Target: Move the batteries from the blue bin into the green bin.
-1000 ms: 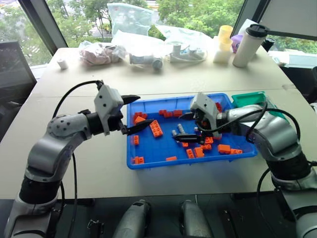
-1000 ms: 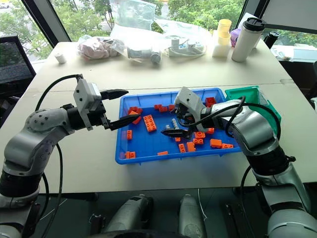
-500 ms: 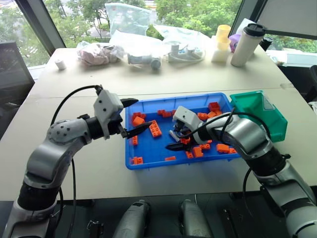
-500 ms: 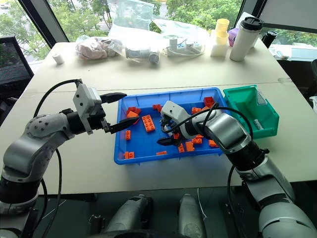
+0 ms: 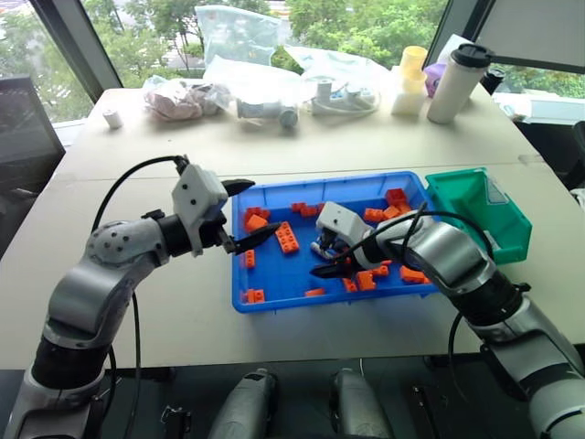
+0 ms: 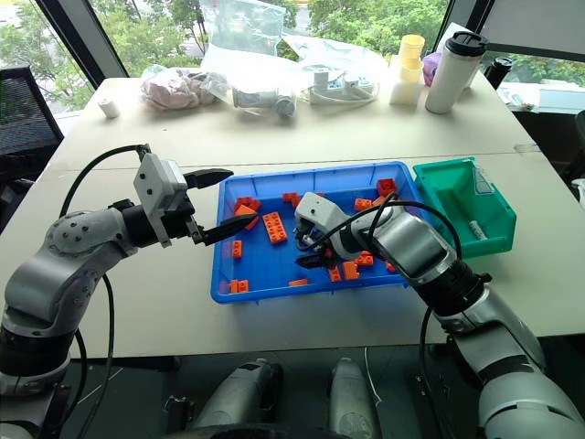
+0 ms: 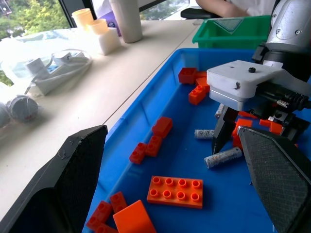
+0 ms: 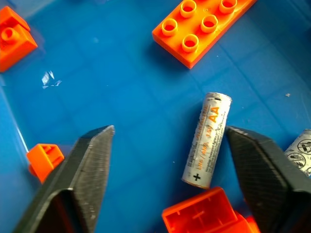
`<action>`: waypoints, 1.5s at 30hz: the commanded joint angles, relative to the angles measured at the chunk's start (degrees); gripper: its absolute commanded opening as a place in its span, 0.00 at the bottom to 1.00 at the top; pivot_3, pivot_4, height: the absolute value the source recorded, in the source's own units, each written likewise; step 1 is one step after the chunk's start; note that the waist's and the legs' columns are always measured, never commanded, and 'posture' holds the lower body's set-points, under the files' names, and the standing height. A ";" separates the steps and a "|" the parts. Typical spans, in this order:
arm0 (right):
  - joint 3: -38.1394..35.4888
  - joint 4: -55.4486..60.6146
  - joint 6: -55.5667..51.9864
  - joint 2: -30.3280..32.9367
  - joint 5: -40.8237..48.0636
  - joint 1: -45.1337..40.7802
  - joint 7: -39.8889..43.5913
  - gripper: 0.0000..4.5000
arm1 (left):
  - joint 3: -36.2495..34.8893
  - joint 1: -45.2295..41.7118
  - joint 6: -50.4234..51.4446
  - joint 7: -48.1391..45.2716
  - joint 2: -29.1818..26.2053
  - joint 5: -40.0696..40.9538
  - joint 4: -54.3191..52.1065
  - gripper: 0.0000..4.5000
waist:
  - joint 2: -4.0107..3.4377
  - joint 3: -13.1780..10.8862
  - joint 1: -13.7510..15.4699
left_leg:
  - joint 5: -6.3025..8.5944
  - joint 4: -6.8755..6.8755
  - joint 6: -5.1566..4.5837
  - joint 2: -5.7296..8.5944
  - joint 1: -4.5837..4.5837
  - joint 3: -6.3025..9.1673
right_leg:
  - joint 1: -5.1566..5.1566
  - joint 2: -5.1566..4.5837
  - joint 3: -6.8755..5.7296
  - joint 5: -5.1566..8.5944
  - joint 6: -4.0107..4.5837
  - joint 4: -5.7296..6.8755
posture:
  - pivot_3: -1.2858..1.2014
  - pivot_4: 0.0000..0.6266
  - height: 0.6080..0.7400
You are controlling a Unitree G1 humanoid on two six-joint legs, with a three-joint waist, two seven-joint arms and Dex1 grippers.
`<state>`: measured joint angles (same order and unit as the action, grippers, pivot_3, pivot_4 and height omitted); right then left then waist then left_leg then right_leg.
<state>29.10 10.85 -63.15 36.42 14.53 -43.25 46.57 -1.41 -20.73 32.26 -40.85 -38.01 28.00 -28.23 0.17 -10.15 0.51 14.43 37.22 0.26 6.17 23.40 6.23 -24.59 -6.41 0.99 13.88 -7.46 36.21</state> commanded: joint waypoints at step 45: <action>-28.54 -9.60 -13.78 24.42 -0.28 -1.76 -6.20 0.54 | 4.37 -4.55 -6.90 -4.31 5.86 -3.91 6.77 1.00 | -0.01 0.00 0.13 | 0.06 -0.06 -0.10 -0.01 0.02 -0.08 | 0.00 -0.02 0.01 0.00 0.00 -0.07 | 0.52 0.24 1.00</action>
<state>2.82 0.76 -77.97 59.53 13.84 -44.61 40.44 3.75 -25.08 25.71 -45.02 -31.60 24.20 -19.67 0.17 -10.15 0.64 14.49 37.17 0.15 6.16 23.42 6.14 -24.59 -6.44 0.99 13.88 -7.46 36.15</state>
